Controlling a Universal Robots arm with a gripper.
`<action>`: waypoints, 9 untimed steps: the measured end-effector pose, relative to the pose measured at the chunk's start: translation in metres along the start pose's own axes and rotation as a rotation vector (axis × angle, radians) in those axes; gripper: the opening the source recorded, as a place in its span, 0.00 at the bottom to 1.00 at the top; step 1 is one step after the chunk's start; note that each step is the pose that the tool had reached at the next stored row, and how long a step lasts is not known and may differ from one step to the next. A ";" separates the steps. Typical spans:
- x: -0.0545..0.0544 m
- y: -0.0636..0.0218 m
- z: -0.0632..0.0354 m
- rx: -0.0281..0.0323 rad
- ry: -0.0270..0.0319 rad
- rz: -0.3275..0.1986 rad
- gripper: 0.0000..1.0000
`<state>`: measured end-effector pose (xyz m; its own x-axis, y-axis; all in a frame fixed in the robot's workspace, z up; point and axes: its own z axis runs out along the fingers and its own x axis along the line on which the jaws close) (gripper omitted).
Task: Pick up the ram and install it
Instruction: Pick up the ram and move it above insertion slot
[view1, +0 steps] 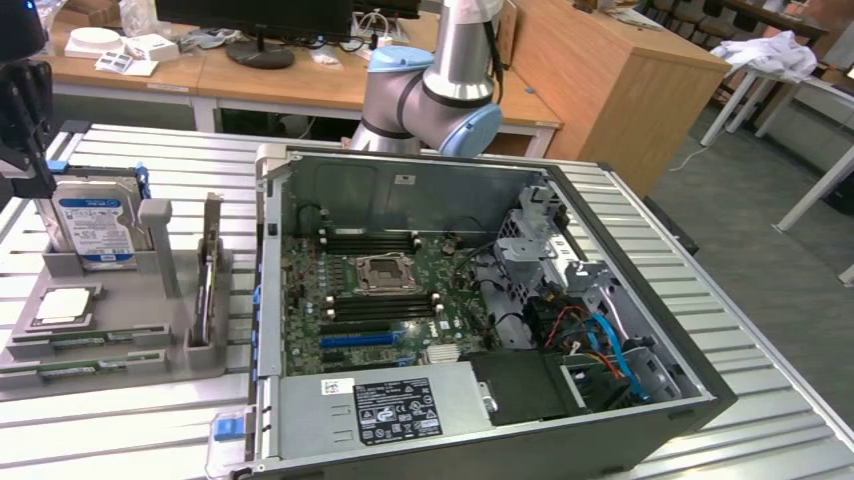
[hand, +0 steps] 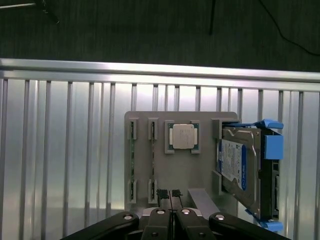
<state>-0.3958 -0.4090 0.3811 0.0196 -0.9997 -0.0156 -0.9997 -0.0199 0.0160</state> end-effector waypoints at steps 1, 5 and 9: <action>0.000 0.0000 0.0000 0.0000 0.0000 0.000 0.11; 0.000 0.0000 0.0000 0.0000 0.0000 0.000 0.24; 0.000 0.0000 0.0000 0.0000 0.0000 0.000 0.24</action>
<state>-0.3958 -0.4090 0.3811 0.0196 -0.9997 -0.0156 -0.9997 -0.0199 0.0160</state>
